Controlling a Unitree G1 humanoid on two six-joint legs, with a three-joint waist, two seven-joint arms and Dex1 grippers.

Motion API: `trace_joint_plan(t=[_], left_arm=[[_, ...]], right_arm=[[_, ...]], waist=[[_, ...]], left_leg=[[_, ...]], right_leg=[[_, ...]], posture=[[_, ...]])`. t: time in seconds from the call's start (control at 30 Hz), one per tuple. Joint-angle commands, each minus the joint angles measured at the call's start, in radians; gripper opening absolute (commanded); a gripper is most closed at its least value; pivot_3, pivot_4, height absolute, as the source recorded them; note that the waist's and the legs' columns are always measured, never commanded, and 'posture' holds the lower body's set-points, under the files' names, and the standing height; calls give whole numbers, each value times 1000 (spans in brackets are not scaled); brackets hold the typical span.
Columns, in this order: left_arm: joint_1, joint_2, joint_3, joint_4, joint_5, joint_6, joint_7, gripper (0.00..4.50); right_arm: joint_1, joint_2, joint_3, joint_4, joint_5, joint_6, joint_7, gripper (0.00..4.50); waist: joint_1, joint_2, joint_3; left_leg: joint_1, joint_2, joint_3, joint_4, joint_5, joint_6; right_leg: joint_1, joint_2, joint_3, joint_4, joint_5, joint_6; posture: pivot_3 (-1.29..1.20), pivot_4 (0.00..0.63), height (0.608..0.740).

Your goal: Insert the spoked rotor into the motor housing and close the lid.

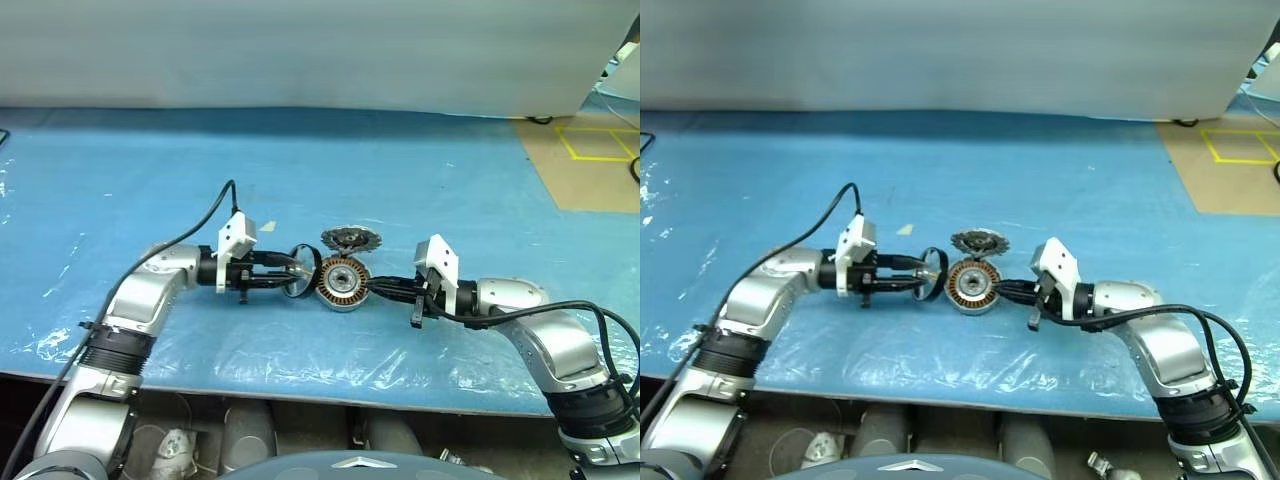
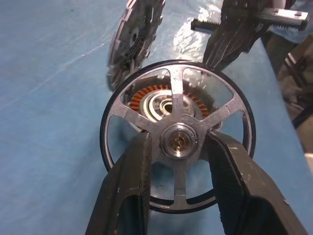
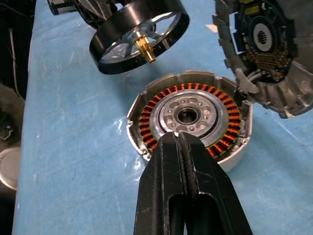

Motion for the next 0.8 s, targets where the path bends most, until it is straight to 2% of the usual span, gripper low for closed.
trace_joint_plan(t=[0.03,0.2,0.4,0.8], left_arm=[[-3,-37,9,-28,-22,-12,41,1664],[2,-102,15,-42,-38,-8,96,1664],[19,-134,4,-60,-44,-9,124,1664],[26,-148,-40,-40,-9,-26,149,1664]], right_arm=[[6,-15,-38,-41,15,-19,-12,0],[-2,-16,-61,-39,32,-24,-18,0],[-10,-23,-78,-42,44,-31,-13,0],[-11,-26,-72,-44,41,-36,-18,0]], waist=[[0,0,0],[-1,0,0],[-1,0,0],[-1,0,0]], left_leg=[[0,-1,0,0,0,0],[0,0,0,1,0,0],[0,0,0,0,0,0],[0,-1,0,0,0,0]], right_leg=[[0,-1,0,0,0,0],[0,-1,0,0,0,0],[0,0,0,-1,0,1],[0,0,0,0,0,1]], posture=[[0,150,740],[0,150,740],[0,150,740],[0,150,740]])
